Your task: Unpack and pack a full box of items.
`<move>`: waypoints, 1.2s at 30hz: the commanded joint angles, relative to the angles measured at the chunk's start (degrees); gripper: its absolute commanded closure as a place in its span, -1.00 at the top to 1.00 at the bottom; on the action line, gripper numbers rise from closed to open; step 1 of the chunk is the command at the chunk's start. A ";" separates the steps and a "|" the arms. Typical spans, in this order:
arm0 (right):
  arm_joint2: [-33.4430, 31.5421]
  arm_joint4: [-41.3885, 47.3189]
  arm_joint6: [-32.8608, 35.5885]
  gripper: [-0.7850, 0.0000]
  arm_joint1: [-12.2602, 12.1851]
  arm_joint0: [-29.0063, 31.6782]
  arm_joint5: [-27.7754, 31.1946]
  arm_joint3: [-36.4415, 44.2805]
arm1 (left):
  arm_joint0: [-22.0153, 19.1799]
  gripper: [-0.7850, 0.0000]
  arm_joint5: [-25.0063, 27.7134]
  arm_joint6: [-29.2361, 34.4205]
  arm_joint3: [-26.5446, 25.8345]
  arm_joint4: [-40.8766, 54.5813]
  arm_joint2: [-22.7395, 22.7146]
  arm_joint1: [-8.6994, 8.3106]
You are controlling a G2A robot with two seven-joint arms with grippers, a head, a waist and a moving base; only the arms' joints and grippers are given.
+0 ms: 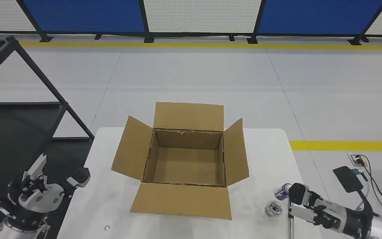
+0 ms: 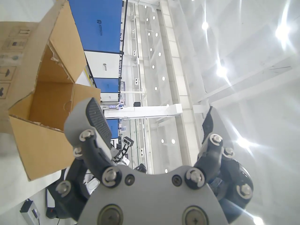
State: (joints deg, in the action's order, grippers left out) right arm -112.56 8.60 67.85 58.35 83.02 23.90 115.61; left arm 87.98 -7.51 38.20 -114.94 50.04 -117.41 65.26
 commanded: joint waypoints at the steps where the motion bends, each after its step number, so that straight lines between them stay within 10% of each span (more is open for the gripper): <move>1: 0.00 0.01 0.00 1.00 0.00 0.00 0.00 0.00 | 0.00 1.00 0.00 0.01 0.00 0.00 0.00 0.00; 11: -0.72 -1.01 -2.08 1.00 -0.04 1.62 0.60 0.27 | 0.00 1.00 0.00 0.01 0.00 0.00 0.00 0.00; 22: -8.06 -26.84 -6.54 1.00 -0.41 11.74 -6.63 7.71 | 0.00 1.00 0.00 0.01 0.00 0.00 0.00 0.00; 36: -0.24 -47.47 -9.01 1.00 -0.80 12.35 -15.83 6.76 | 0.00 1.00 0.00 0.01 0.00 0.00 0.00 0.00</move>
State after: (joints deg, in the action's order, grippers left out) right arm -112.74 -38.97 58.86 57.55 95.34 8.04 122.34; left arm 87.98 -7.51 38.20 -114.94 50.03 -117.41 65.26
